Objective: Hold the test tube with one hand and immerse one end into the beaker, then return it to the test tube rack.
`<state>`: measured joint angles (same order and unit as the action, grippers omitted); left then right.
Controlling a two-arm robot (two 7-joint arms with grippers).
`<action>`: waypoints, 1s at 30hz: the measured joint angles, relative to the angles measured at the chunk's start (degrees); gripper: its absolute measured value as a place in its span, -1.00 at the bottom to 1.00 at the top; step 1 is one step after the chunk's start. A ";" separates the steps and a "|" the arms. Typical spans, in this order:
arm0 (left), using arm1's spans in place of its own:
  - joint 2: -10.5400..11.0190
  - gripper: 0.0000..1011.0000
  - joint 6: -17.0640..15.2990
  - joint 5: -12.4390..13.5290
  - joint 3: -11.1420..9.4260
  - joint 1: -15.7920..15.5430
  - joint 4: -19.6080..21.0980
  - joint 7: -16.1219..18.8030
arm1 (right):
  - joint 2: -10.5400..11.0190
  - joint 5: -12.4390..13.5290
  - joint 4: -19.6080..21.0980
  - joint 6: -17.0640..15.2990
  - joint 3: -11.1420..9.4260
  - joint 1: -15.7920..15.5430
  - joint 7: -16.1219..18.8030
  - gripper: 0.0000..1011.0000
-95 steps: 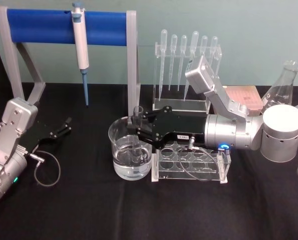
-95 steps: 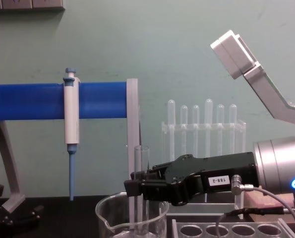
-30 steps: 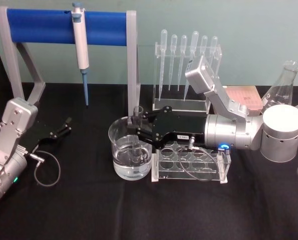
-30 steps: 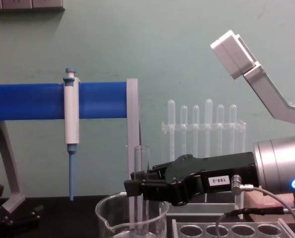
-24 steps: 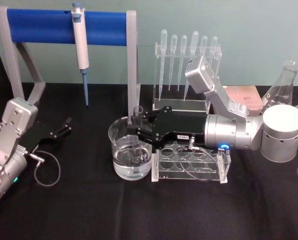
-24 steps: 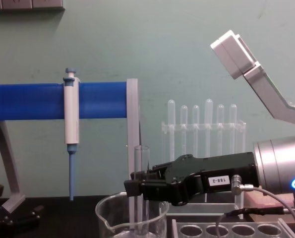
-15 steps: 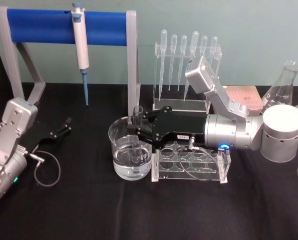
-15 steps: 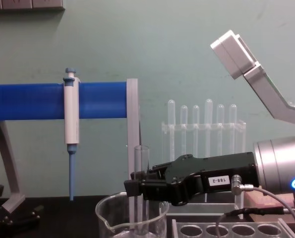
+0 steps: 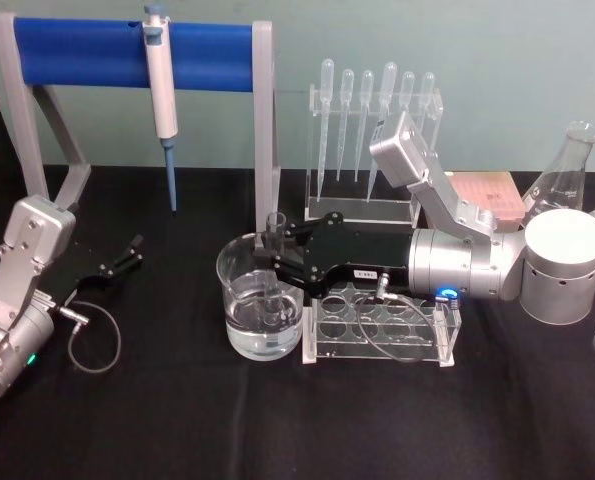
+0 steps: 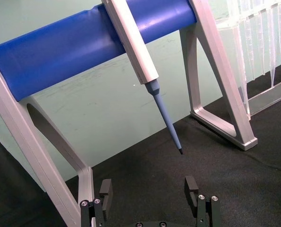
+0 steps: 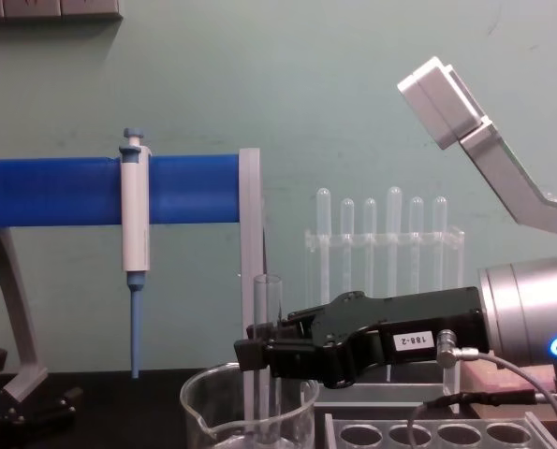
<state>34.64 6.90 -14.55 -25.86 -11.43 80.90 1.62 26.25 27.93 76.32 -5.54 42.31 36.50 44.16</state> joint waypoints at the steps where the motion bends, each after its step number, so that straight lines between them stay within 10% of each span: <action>1: 0.00 0.98 0.00 0.00 0.00 0.00 0.00 0.00 | 0.00 0.00 0.00 0.00 0.00 0.00 0.00 -0.53; 30: 0.00 0.98 0.00 0.00 0.00 -0.01 0.00 0.00 | 0.00 0.00 0.00 0.00 0.00 0.00 0.00 -0.53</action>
<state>34.64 6.91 -14.55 -25.86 -11.44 80.90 1.62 26.24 27.93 76.32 -5.54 42.31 36.49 44.16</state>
